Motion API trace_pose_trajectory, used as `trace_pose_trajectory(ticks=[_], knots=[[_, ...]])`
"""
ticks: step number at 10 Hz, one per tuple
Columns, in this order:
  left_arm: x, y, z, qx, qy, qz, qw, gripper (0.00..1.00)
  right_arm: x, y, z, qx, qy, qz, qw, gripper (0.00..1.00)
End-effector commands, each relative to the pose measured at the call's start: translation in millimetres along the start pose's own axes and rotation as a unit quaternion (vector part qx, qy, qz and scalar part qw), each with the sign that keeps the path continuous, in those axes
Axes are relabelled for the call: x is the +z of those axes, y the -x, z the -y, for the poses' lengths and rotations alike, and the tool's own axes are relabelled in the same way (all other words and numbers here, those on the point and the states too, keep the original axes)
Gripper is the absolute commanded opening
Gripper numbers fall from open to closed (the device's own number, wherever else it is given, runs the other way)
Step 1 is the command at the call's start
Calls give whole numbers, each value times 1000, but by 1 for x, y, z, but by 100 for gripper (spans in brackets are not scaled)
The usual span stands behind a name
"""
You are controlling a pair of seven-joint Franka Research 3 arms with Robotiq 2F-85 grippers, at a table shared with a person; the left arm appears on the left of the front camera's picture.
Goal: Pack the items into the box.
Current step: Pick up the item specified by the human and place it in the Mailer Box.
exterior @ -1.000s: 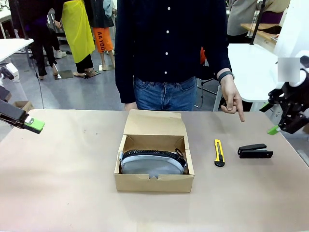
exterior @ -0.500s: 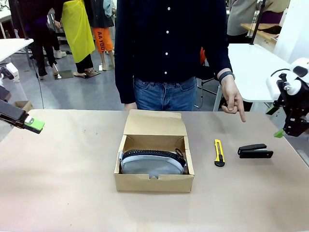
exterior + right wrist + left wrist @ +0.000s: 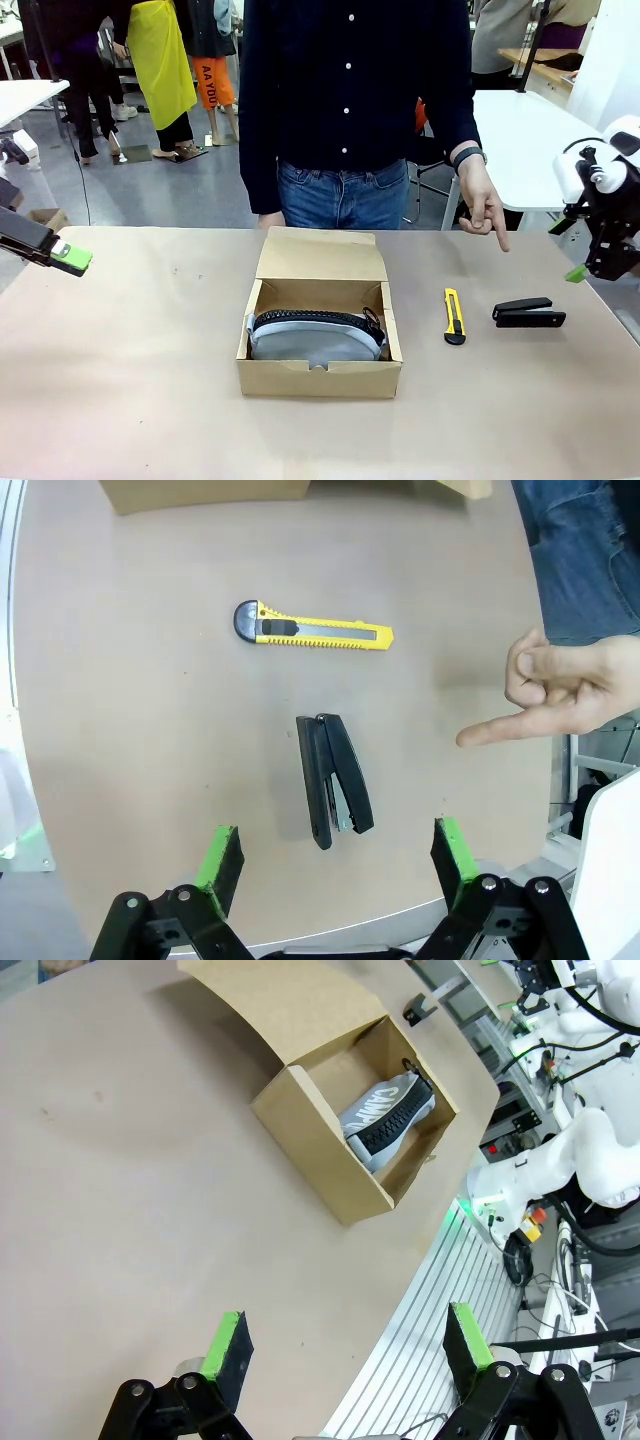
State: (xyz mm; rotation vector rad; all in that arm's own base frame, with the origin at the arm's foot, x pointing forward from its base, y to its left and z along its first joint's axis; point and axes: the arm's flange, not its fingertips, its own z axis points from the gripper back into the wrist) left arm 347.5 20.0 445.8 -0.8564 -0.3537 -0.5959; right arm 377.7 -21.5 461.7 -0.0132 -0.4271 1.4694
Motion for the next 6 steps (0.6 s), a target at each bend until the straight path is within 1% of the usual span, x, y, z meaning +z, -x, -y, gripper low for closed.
trace_pose_trajectory(ticks=[1,2,3,5,6], knots=[[2,2,-1,-7,-1,0,1000,100,0,-1,0,1,0,0,1000,100],[2,2,-1,-7,-1,0,1000,100,-11,-4,-1,13,-13,-10,1000,100],[2,2,-1,-7,-1,0,1000,100,-23,-4,-2,5,-7,-42,999,100],[2,2,-1,-7,-1,0,1000,100,-51,2,-2,-16,-15,-75,997,100],[2,2,-1,-7,-1,0,1000,100,-63,8,-2,-32,-5,-104,994,100]])
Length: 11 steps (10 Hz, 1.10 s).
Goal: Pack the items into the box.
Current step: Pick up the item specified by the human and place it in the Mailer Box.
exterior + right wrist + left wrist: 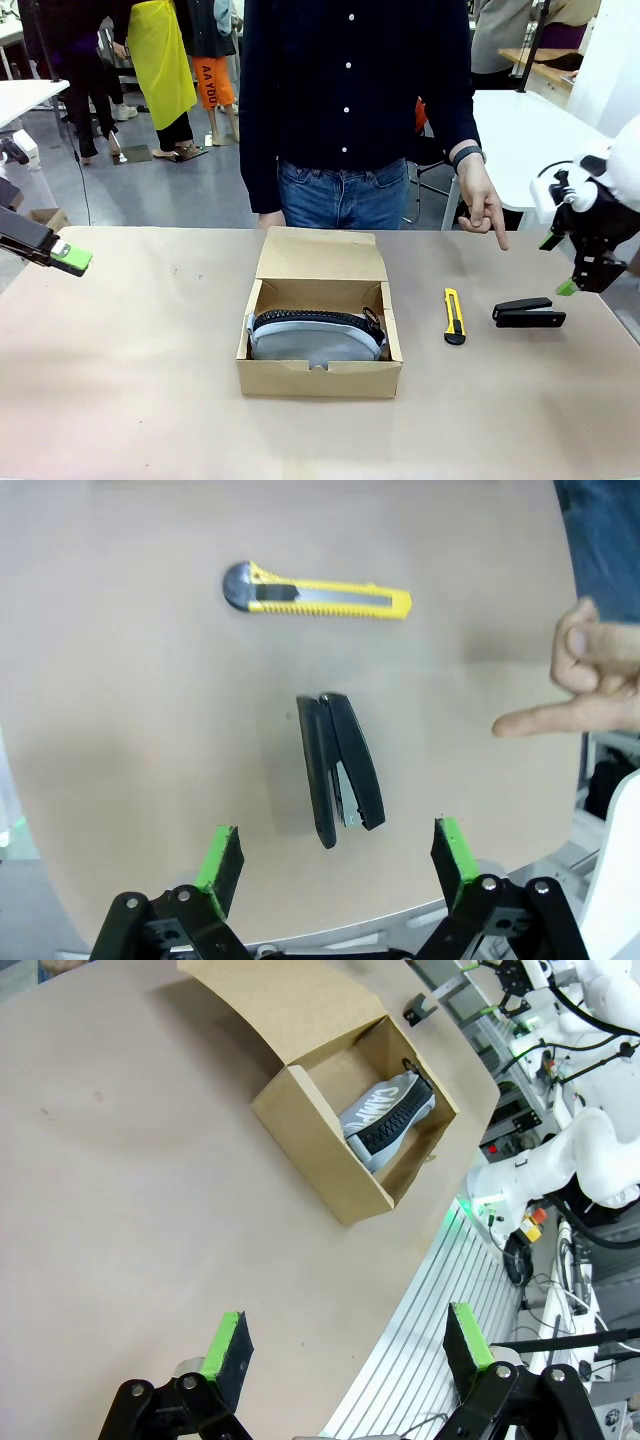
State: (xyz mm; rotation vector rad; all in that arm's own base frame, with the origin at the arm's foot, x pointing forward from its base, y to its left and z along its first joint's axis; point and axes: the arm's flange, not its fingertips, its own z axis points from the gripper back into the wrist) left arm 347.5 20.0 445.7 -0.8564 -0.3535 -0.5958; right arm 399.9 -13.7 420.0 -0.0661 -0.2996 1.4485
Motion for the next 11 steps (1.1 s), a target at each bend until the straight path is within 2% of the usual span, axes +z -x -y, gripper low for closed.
trace_pose_trajectory(ticks=[1,3,8,11], knots=[[2,2,-1,-7,-1,0,1000,100,-29,7,-9,-25,8,-46,999,100],[2,2,-1,-7,-1,0,1000,100,-52,15,-6,-36,6,-56,998,100],[2,2,-1,-7,-1,0,1000,100,-107,22,7,-24,-24,-47,998,100],[2,2,-1,-7,-1,0,1000,100,-121,21,12,-22,-34,-51,998,100]])
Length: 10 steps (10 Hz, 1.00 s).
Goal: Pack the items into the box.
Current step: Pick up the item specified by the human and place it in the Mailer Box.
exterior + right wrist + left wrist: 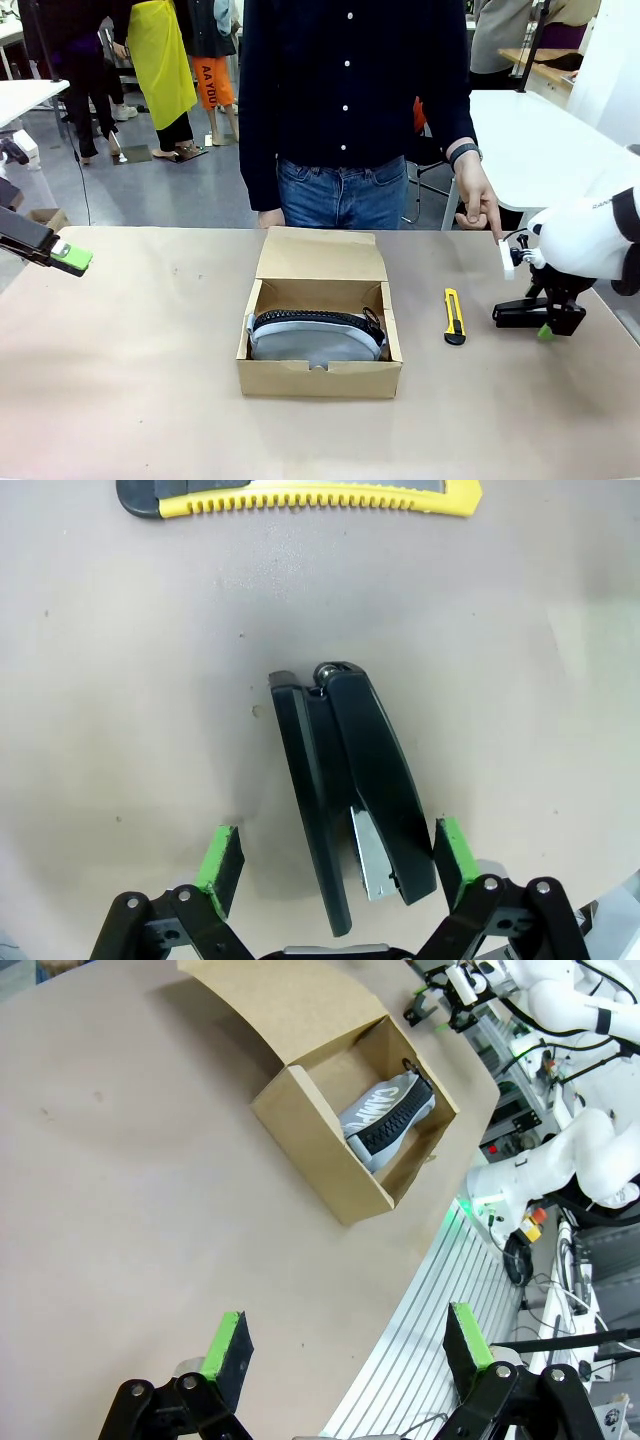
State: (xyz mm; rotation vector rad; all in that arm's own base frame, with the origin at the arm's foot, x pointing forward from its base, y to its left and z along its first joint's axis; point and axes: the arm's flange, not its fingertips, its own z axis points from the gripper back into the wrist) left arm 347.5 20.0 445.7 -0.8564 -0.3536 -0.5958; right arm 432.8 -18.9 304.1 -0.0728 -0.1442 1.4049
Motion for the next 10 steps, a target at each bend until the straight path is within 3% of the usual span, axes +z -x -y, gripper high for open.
trace_pose_trajectory(ticks=[1,8,9,10], knots=[[2,2,-1,-7,-1,0,1000,100,-3,-1,7,-1,8,7,1000,100],[2,2,-1,-7,-1,0,1000,100,-3,-4,11,11,3,7,1000,100],[2,2,-1,-7,-1,0,1000,100,-4,-4,11,14,-2,6,1000,52],[2,2,-1,-7,-1,0,1000,100,-4,-4,11,16,-7,7,1000,44]])
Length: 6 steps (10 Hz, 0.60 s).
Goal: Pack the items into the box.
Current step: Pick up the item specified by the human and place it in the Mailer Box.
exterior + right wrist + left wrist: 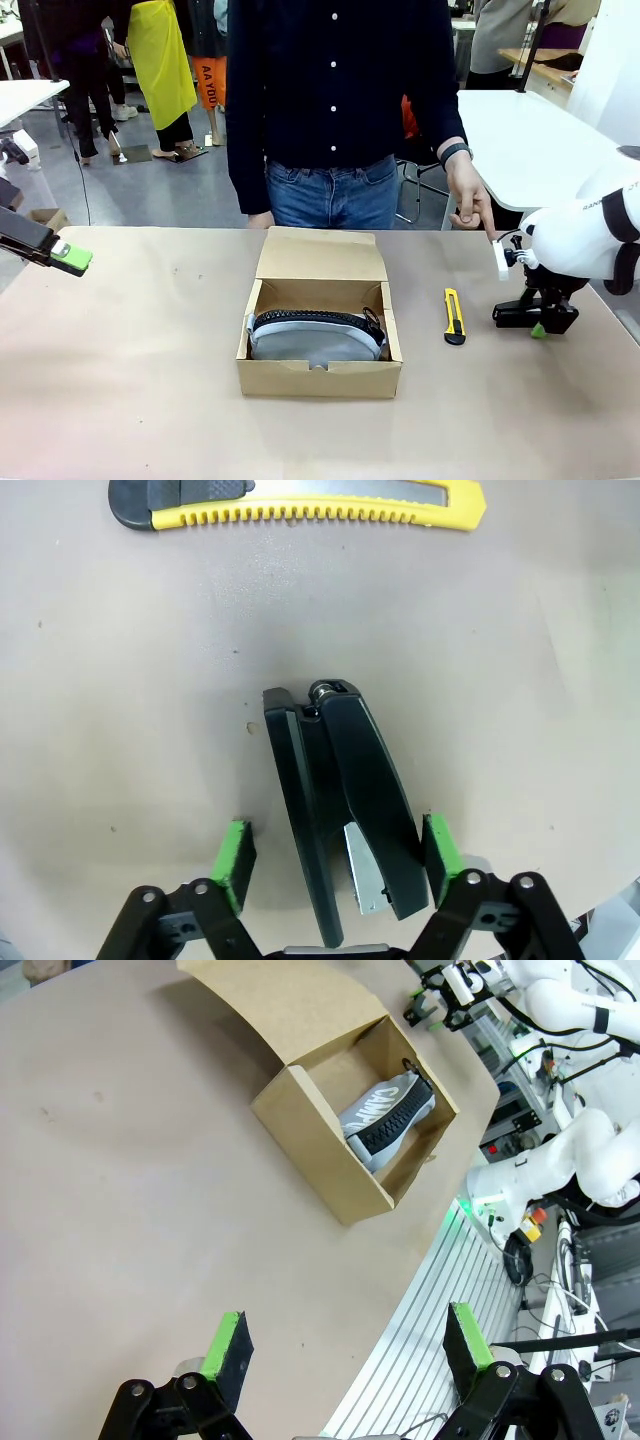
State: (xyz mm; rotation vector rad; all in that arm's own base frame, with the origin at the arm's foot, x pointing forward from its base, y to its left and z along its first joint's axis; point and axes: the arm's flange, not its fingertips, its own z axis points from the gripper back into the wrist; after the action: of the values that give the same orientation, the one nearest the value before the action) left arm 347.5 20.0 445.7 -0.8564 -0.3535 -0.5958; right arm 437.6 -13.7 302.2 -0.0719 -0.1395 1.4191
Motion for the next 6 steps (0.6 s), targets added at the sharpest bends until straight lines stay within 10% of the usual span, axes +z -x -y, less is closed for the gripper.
trace_pose_trajectory(ticks=[1,3,4,6], knots=[[2,2,-1,-7,-1,0,1000,100,-1,2,8,11,-8,7,1000,0],[2,2,-1,-7,-1,0,1000,100,-1,1,8,13,-12,7,1000,0],[2,2,-1,-7,-1,0,1000,100,-1,1,7,15,-14,7,1000,17],[2,2,-1,-7,-1,0,1000,100,-2,1,7,18,-18,10,1000,0]])
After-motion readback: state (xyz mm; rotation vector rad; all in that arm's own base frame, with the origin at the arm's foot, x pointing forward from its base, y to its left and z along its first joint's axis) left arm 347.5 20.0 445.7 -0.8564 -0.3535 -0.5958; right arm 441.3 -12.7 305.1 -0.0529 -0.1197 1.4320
